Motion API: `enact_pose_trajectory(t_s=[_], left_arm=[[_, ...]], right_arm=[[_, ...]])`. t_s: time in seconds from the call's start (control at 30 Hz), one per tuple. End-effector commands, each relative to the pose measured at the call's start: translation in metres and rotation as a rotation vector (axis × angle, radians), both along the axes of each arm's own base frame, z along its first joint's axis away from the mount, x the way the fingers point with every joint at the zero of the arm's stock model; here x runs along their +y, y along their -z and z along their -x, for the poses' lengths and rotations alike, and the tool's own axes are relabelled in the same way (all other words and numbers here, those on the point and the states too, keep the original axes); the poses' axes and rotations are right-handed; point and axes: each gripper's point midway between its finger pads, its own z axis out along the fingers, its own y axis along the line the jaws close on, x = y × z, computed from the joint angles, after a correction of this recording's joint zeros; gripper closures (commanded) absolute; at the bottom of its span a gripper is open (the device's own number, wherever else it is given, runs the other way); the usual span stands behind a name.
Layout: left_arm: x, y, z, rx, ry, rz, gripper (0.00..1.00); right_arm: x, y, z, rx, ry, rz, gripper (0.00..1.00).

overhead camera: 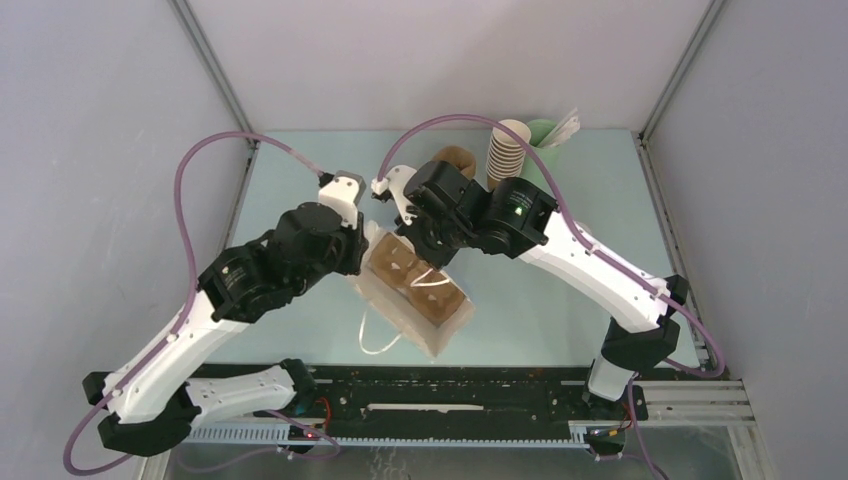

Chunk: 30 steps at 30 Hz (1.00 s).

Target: Pack the takeout coffee

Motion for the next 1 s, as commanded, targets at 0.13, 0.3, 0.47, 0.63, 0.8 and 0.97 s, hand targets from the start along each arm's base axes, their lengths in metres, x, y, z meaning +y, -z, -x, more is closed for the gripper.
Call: enact_pose_trajectory(t_s=[0.13,0.3,0.47,0.63,0.8,0.97], left_arm=[[0.000,0.001,-0.014,-0.122,-0.048,0.018,0.85],[-0.001,0.007,-0.010,-0.198,-0.025,0.047,1.00],[-0.010,0.007,-0.003,-0.273,0.017,0.148,1.00],[-0.010,0.014,0.001,-0.268,0.009,0.210,1.00],[-0.014,0.024,0.004,-0.232,0.016,0.225,1.00],[-0.012,0.025,0.005,-0.174,-0.039,0.233,1.00]], right_arm=[[0.011,-0.015,0.007,-0.030,0.031,-0.054,1.00],[0.014,-0.011,0.008,-0.079,0.062,-0.061,0.94],[0.006,-0.008,0.004,-0.135,0.097,-0.069,0.74],[-0.019,0.001,0.002,-0.184,0.122,-0.022,0.50],[-0.031,0.002,0.009,-0.225,0.071,0.011,0.35],[-0.037,-0.001,0.015,-0.239,0.045,0.015,0.30]])
